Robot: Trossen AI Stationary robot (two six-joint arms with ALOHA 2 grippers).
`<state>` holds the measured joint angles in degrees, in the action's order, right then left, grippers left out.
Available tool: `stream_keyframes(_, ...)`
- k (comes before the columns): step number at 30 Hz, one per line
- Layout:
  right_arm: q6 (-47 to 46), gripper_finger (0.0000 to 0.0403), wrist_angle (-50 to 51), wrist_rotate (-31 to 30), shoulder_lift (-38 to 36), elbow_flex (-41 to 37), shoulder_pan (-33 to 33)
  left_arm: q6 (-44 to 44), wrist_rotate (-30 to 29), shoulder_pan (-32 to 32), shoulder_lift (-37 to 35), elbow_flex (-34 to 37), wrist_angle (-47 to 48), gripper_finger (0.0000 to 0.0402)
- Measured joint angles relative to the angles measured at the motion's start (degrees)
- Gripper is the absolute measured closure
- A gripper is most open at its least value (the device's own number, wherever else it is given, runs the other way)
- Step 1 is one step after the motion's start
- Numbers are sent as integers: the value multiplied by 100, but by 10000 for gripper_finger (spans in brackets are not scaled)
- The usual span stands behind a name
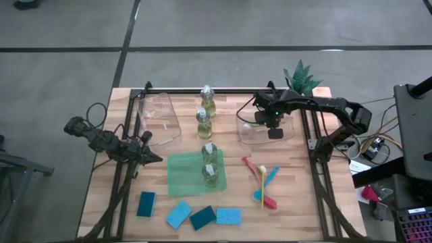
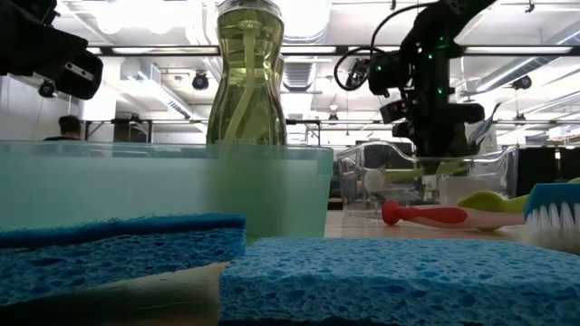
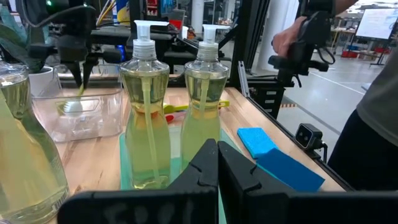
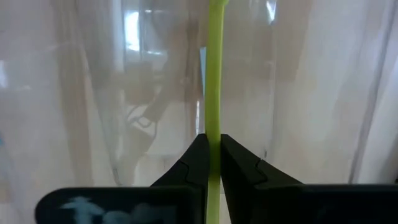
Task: Pick & Place Kitchen Sink Supplies
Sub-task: Put the yellow dish brush into the right transparent bin
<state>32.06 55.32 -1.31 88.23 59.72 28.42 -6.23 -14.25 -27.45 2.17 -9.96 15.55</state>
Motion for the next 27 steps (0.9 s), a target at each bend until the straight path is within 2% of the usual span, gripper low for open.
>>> stream_keyframes(8, 289, 379, -959, 3, 2, -488, 0, 0, 1, -1, 0, 0, 0, 401)
stream_keyframes(14, 275, 366, -1324, -17, 2, -653, 1, 1, -1, 0, 0, 0, 0, 401)
stream_keyframes(18, 274, 347, -1380, -70, 2, -654, 0, 1, 1, 1, 0, 0, 0, 401)
stream_keyframes(22, 46, 324, -1352, -425, 2, -551, -1, -1, 1, 1, 0, 2, 0, 401)
stream_keyframes(27, -718, 300, -668, -519, -45, -80, -4, 1, 1, 1, 1, 0, 0, 401)
